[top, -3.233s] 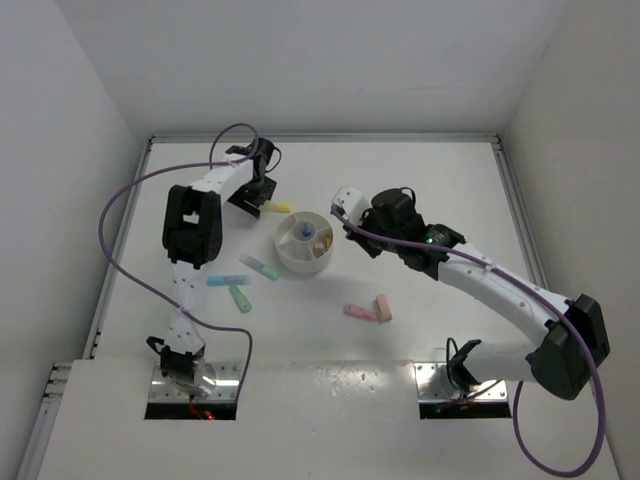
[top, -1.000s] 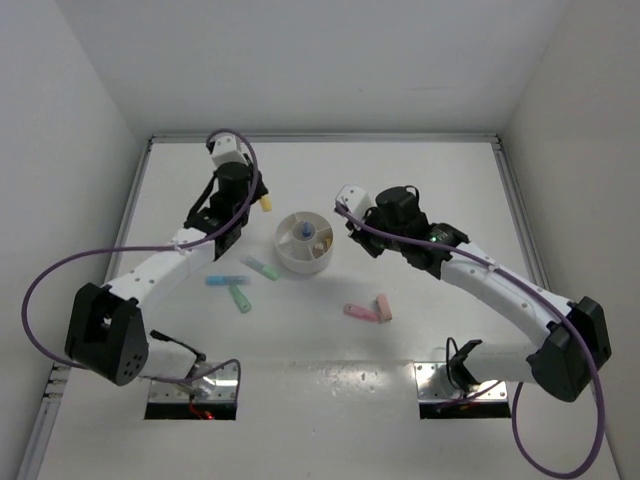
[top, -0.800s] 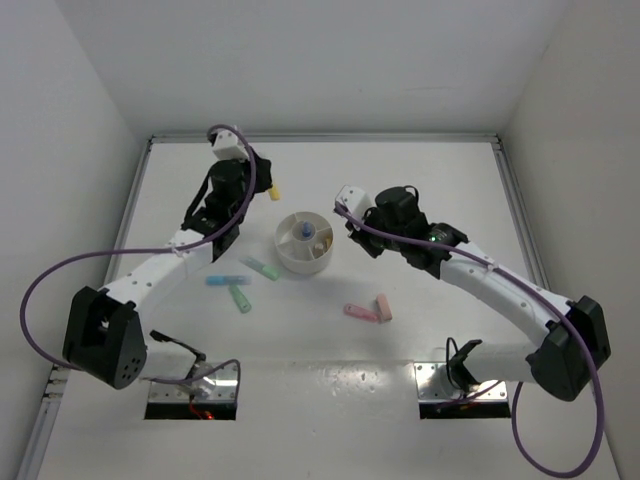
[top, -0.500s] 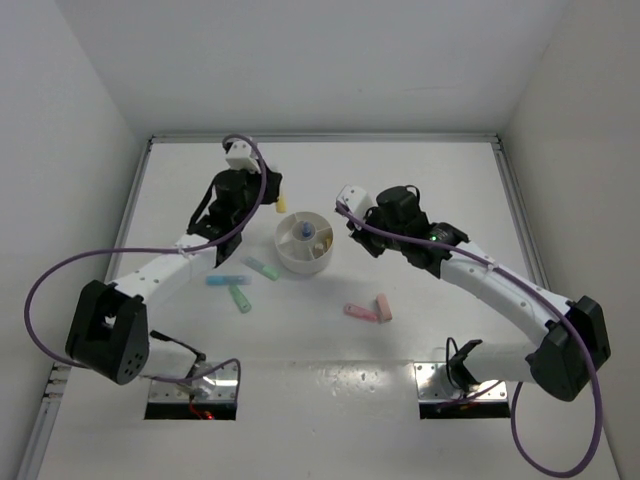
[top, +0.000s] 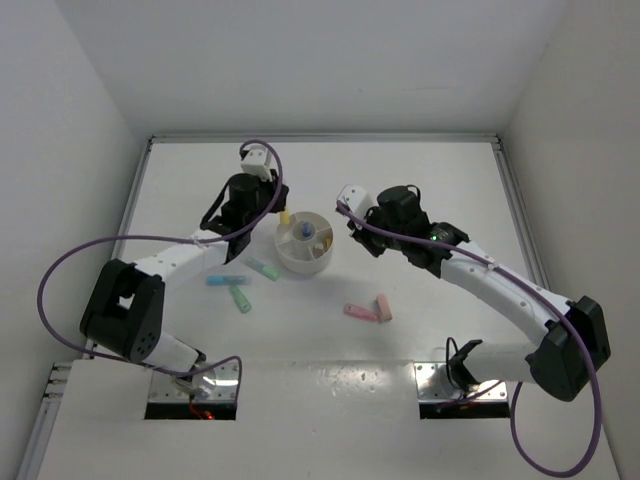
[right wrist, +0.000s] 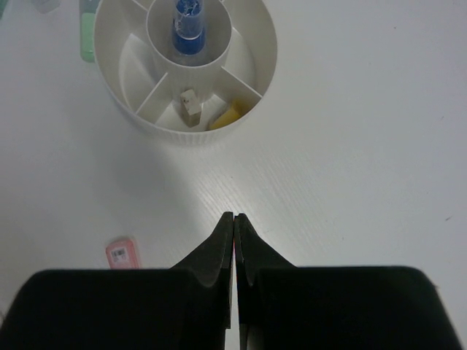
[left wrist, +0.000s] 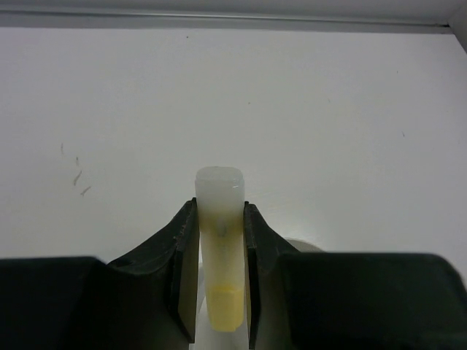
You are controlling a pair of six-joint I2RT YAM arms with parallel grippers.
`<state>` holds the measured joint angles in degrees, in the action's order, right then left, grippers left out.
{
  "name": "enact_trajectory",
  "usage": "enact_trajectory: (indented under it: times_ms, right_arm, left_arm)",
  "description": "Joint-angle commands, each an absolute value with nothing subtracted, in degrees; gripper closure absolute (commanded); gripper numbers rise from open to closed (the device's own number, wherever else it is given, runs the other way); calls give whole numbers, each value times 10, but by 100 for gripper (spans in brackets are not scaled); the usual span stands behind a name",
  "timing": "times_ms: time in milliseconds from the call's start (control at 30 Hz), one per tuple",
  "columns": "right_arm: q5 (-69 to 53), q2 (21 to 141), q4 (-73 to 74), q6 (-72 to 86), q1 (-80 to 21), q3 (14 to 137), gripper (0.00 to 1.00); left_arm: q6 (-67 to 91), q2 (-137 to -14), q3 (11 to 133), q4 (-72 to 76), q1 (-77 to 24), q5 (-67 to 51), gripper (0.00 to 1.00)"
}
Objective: Sort the stationery into containers
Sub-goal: Place the pen in the storage box.
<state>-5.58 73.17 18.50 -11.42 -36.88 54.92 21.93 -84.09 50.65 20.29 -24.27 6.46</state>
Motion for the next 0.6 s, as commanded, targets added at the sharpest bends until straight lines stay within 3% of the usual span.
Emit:
enact_trajectory:
  times_ms: [0,400,567]
  right_arm:
    - [-65,734,171,-118,-367,548,100]
    - [-65,734,171,-118,-361,548,100]
    - [-65,734,171,-118,-361,548,100]
  left_arm:
    - [221,-841,493,243,-253,65,100]
    - [232,-859,473,250,-270,72,99]
    - [232,-871,478,244,-270,83,70]
